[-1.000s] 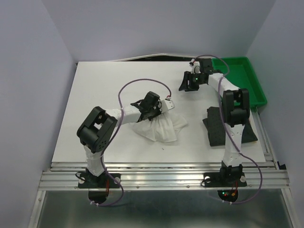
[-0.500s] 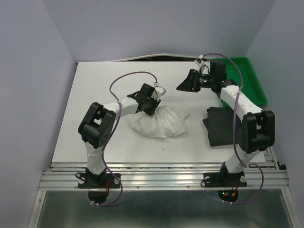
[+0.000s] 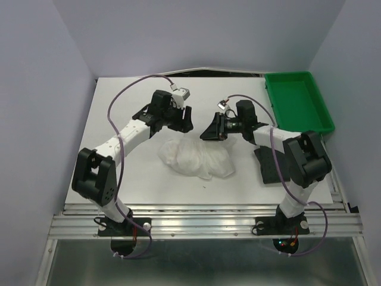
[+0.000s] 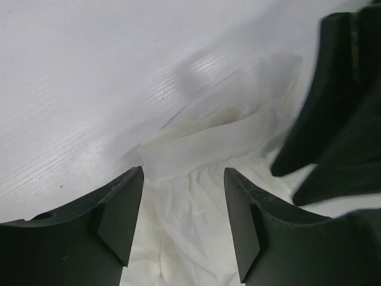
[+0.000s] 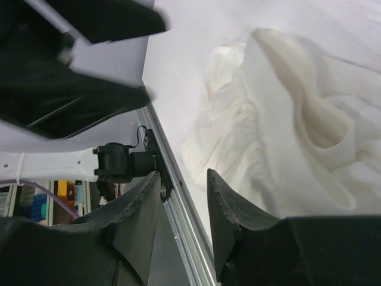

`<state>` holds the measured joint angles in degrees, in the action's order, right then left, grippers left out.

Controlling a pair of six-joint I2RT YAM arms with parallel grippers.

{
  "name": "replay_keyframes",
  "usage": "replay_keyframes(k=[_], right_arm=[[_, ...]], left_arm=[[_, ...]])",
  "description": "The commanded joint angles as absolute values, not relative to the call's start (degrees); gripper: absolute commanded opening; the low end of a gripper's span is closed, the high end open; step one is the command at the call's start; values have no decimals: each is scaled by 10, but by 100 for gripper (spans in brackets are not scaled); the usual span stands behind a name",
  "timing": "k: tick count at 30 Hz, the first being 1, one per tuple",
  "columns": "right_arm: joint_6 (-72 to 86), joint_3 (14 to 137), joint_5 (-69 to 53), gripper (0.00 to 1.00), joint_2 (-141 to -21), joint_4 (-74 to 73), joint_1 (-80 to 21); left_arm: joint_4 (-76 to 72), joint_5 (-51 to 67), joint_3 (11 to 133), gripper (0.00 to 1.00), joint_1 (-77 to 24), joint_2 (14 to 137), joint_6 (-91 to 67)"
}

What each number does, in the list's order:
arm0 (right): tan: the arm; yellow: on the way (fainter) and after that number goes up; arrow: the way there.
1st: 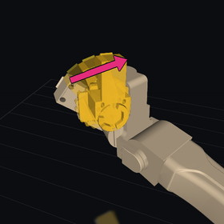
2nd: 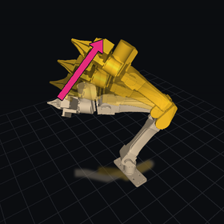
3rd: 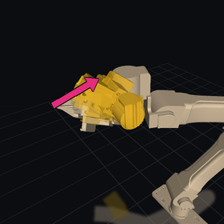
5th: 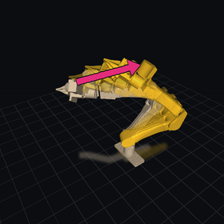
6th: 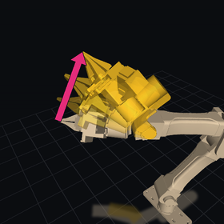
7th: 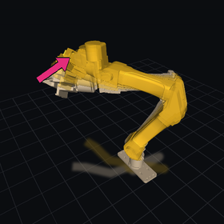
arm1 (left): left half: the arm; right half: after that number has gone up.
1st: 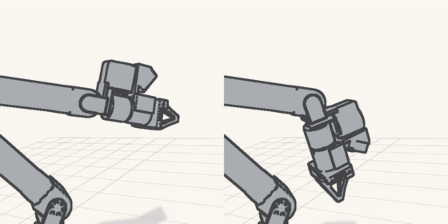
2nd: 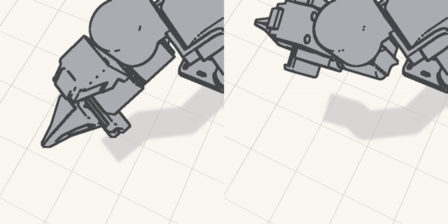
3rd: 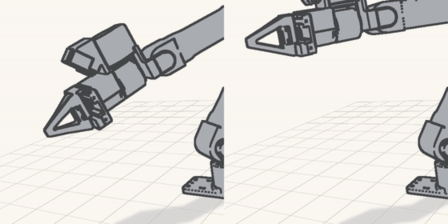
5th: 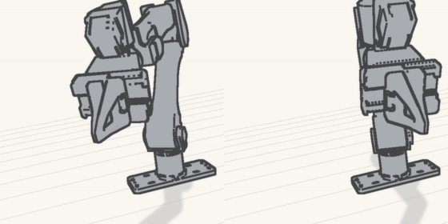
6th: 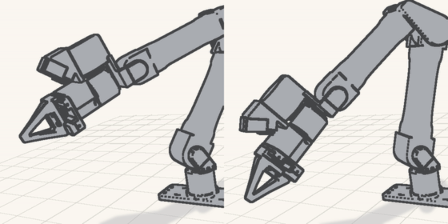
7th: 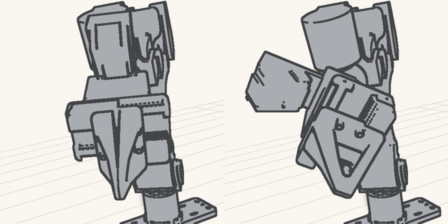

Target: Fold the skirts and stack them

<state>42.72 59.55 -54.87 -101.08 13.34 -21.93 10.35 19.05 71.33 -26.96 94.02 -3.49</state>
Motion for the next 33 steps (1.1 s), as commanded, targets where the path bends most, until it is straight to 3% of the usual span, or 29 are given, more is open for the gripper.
replay_keyframes(k=[1, 5, 11, 18, 24, 28, 29, 31, 32, 33], right_arm=[[421, 598, -543, 41, -1050, 199, -210], [394, 613, -533, 41, -1102, 184, -210], [384, 653, -535, 42, -1174, 182, -210], [336, 678, -509, 44, -1223, 157, -210], [289, 719, -485, 45, -1194, 68, -210], [219, 773, -423, 64, -1103, -41, -210], [217, 778, -401, 75, -1083, -78, -210], [214, 764, -360, 85, -1019, -90, -210], [214, 754, -345, 97, -997, -101, -210], [214, 745, -318, 100, -978, -107, -210]], left_arm=[[76, 265, 661, 66, -266, 863, -94], [-21, 375, 578, 60, -265, 826, -168], [-150, 472, 499, 53, -243, 926, -263], [-121, 443, 525, 46, -199, 1080, -259], [-63, 424, 581, 48, -189, 1081, -206], [-10, 409, 590, 67, -202, 978, -156], [-2, 406, 584, 69, -202, 955, -149], [40, 379, 576, 77, -202, 888, -133], [56, 366, 575, 80, -201, 869, -122], [69, 334, 574, 84, -200, 833, -107]])
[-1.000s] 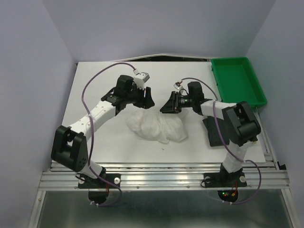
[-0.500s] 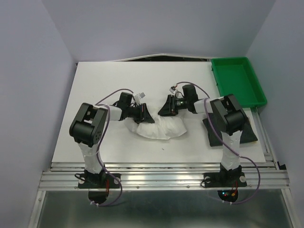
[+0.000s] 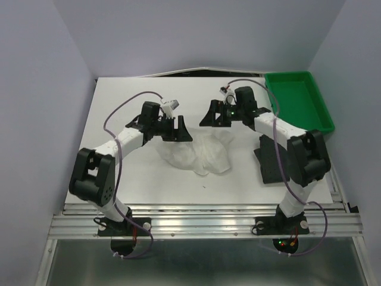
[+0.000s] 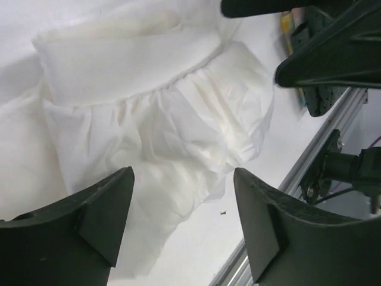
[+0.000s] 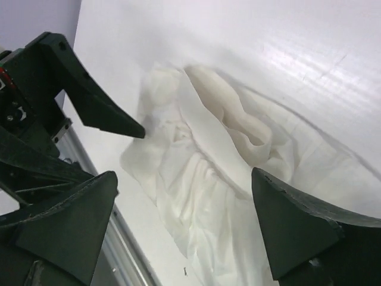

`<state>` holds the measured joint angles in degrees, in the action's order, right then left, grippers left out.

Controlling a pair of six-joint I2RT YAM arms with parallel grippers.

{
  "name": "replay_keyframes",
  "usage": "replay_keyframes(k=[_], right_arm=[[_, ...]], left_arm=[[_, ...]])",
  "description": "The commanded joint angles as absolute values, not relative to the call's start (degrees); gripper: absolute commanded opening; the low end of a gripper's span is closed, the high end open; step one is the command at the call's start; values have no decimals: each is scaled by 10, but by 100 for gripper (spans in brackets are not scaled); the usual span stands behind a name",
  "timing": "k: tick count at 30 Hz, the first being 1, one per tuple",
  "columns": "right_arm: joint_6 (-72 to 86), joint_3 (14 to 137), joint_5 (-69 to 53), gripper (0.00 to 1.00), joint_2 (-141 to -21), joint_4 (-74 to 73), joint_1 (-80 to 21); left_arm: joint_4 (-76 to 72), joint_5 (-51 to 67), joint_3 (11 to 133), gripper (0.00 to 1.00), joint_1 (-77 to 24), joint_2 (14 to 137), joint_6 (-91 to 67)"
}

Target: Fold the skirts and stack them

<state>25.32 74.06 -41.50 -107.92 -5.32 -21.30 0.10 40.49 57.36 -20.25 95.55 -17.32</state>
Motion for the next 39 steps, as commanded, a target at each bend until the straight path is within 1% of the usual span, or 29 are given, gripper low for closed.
replay_keyframes(k=[1, 2, 5, 9, 12, 14, 17, 21, 23, 24, 25, 27, 31, 36, 39], right_arm=[[211, 737, -306, 100, -961, -115, -210], [210, 724, -287, 100, -938, -141, -210], [221, 688, -270, 100, -914, -160, -205], [258, 592, -286, 100, -911, -147, -164], [276, 558, -311, 100, -914, -114, -157], [290, 533, -327, 100, -925, -80, -157], [294, 520, -313, 100, -943, -66, -157], [325, 501, -336, 100, -974, -36, -157], [349, 470, -369, 100, -978, 32, -157], [358, 458, -395, 100, -976, 59, -157], [373, 434, -406, 100, -975, 113, -157], [381, 418, -426, 100, -980, 156, -157], [382, 417, -434, 100, -1015, 205, -157], [383, 433, -431, 100, -1054, 230, -157], [375, 446, -419, 100, -1061, 227, -157]], left_arm=[[91, 318, 574, 95, -198, 818, -102], [101, 296, 574, 99, -186, 796, -99], [136, 273, 574, 99, -160, 782, -86], [146, 316, 542, 99, -86, 792, -97], [108, 346, 492, 99, -63, 793, -133], [80, 348, 460, 99, -62, 801, -154], [56, 344, 440, 99, -51, 816, -170], [13, 389, 424, 99, -41, 864, -192], [-20, 423, 416, 99, -41, 879, -207], [-38, 460, 406, 99, -41, 894, -225], [-72, 478, 402, 99, -42, 901, -230], [-110, 510, 383, 99, -42, 917, -248], [-194, 541, 369, 99, -42, 953, -300], [-217, 565, 394, 99, -57, 978, -309], [-219, 569, 398, 99, -81, 971, -301]])
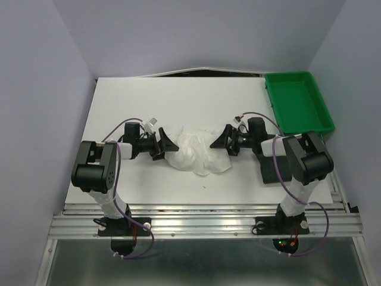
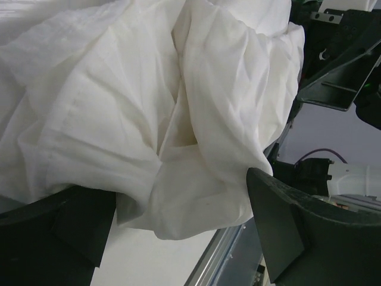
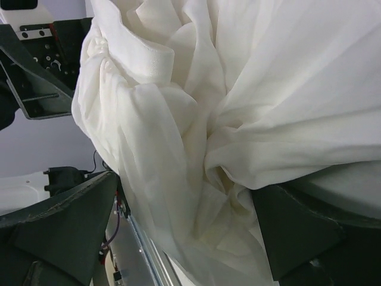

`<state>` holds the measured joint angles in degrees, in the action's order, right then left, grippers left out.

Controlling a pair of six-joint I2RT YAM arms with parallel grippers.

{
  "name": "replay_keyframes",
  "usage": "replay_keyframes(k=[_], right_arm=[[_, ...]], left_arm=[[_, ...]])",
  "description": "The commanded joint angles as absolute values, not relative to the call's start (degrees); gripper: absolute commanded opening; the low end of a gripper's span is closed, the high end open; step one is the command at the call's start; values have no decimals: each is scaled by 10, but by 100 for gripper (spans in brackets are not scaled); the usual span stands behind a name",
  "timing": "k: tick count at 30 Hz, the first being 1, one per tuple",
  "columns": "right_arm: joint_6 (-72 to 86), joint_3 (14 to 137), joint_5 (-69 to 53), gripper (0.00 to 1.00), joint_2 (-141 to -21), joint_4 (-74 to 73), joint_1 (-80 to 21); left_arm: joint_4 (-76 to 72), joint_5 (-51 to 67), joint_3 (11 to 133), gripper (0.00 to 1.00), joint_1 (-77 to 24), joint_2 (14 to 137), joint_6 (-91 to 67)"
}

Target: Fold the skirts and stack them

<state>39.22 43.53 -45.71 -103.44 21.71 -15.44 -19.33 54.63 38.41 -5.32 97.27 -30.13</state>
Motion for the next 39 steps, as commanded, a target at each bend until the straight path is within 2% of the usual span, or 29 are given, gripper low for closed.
replay_keyframes(k=[1, 6, 11, 12, 13, 18, 20, 24, 29, 35, 37, 38, 39], right_arm=[[361, 449, -414, 100, -1063, 222, -157], [301, 482, -359, 100, -1060, 99, -157], [276, 499, -308, 100, -988, -32, -157], [270, 507, -297, 100, -970, -56, -157], [262, 527, -271, 100, -962, -76, -157], [208, 575, -184, 100, -936, -181, -157], [200, 565, -182, 100, -940, -167, -157], [235, 542, -283, 100, -977, -93, -157], [254, 547, -268, 100, -1034, -31, -164], [273, 545, -294, 100, -1064, 22, -197], [279, 537, -303, 96, -1068, 36, -202], [279, 535, -305, 91, -1067, 39, -202], [275, 534, -305, 75, -1066, 39, -202]], left_arm=[[-223, 567, 395, 99, -84, 971, -301], [-234, 549, 389, 99, -86, 982, -309], [-233, 536, 394, 98, -86, 979, -300], [-231, 531, 395, 94, -86, 980, -297], [-224, 529, 396, 86, -86, 982, -288], [-192, 520, 415, 76, -87, 995, -265], [-192, 519, 416, 75, -87, 998, -265], [-187, 515, 424, 76, -88, 1006, -263], [-171, 506, 436, 78, -91, 1002, -253], [-167, 494, 451, 77, -108, 1015, -254], [-169, 489, 456, 70, -116, 1020, -256], [-170, 488, 458, 67, -119, 1023, -257], [-170, 488, 460, 61, -120, 1025, -258]])
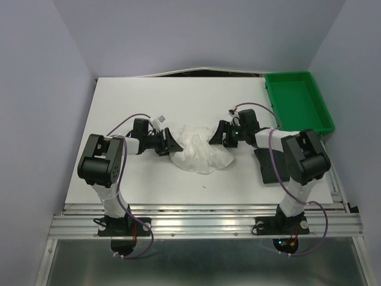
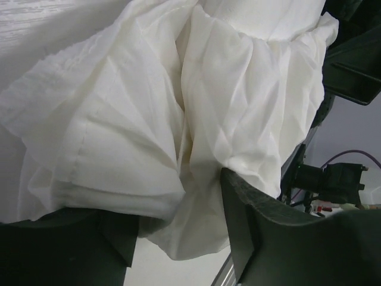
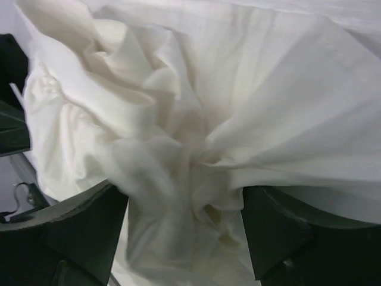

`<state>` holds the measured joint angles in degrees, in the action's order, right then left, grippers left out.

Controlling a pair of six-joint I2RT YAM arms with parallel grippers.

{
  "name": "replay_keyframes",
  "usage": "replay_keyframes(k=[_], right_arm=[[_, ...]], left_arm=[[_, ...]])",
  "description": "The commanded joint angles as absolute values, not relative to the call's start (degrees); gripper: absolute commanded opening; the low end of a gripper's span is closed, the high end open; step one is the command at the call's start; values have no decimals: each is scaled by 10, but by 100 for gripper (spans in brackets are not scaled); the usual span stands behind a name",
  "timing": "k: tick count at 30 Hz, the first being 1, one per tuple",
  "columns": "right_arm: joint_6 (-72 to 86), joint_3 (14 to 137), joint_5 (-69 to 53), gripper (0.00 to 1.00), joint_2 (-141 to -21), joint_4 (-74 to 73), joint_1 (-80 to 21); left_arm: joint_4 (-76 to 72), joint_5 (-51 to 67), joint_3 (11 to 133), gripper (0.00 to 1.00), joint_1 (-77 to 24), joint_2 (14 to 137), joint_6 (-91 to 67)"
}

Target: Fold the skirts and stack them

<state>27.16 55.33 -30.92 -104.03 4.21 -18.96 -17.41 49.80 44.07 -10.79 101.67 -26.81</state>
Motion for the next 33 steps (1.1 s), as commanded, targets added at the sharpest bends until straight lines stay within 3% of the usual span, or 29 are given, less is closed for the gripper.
replay_keyframes(k=[1, 2, 4, 5, 6, 7, 8, 23, 33], right_arm=[[272, 535, -304, 67, -1064, 39, -202], [266, 536, -303, 52, -1056, 33, -202], [259, 540, -305, 35, -1040, 27, -202], [251, 543, -305, 17, -1021, 22, -202], [245, 546, -304, 11, -1010, 16, -202], [236, 551, -305, 5, -999, 9, -202], [229, 555, -304, 1, -973, 2, -202], [78, 607, -264, 1, -752, -214, -180], [-51, 649, -150, 1, -633, -380, -86]], left_arm=[[-170, 490, 464, 56, -122, 1028, -258], [-170, 489, 466, 45, -126, 1027, -259], [-171, 484, 469, 33, -131, 1013, -258], [-168, 482, 471, 21, -141, 1006, -257], [-165, 475, 474, 14, -148, 987, -254], [-156, 469, 475, 0, -155, 977, -252], [-148, 463, 477, 0, -173, 967, -251], [-134, 401, 517, 0, -324, 808, -337], [-139, 388, 637, 0, -438, 866, -330]])
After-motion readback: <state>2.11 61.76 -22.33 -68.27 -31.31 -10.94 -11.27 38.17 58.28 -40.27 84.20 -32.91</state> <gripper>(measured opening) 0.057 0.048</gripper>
